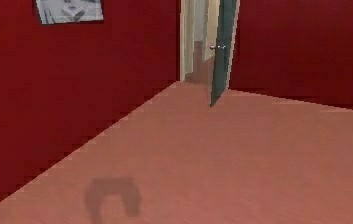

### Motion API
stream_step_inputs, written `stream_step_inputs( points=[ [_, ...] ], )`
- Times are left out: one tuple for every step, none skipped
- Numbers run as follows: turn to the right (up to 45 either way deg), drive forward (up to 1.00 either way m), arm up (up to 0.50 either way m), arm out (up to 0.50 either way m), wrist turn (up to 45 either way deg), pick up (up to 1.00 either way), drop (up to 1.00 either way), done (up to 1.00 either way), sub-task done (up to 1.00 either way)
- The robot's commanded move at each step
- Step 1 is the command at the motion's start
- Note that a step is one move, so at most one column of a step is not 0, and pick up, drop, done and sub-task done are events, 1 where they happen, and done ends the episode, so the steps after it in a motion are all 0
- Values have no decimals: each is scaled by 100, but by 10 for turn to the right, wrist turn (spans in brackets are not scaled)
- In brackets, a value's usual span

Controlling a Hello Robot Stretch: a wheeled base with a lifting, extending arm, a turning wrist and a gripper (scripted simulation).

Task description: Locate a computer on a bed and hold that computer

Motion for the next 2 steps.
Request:
stream_step_inputs(
  points=[
    [0, 100, 0, 0, 0, 0, 0, 0, 0],
    [0, 100, 0, 0, 0, 0, 0, 0, 0]
  ],
)
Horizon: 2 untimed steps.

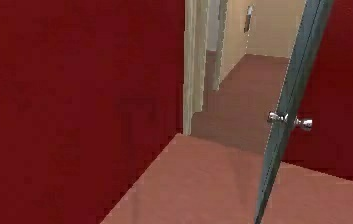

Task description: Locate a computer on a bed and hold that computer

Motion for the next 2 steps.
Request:
stream_step_inputs(
  points=[
    [0, 95, 0, 0, 0, 0, 0, 0, 0],
    [300, 0, 0, 0, 0, 0, 0, 0, 0]
  ],
)
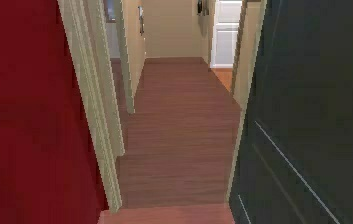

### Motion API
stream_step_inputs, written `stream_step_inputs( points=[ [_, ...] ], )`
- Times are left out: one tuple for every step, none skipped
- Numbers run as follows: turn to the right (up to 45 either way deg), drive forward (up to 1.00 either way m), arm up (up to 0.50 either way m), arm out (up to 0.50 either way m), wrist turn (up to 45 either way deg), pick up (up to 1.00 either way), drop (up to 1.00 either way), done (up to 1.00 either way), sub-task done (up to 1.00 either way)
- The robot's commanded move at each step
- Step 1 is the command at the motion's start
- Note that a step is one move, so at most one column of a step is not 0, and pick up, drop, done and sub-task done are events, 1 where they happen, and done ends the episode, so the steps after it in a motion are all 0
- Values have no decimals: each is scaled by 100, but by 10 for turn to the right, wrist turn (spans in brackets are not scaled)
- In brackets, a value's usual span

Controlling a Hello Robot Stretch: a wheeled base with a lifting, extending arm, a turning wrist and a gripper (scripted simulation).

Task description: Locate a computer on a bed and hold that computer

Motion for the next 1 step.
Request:
stream_step_inputs(
  points=[
    [0, 15, 0, 0, 0, 0, 0, 0, 0]
  ],
)
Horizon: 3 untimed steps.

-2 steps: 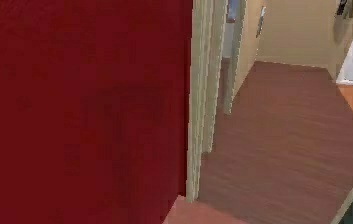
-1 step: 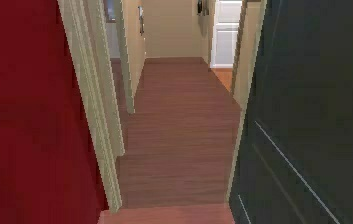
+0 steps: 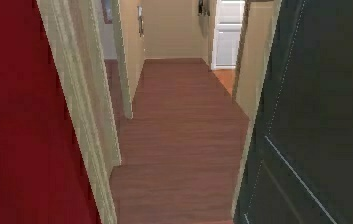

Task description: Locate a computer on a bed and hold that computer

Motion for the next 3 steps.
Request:
stream_step_inputs(
  points=[
    [-60, 0, 0, 0, 0, 0, 0, 0, 0],
    [0, 100, 0, 0, 0, 0, 0, 0, 0],
    [-30, 0, 0, 0, 0, 0, 0, 0, 0]
  ],
)
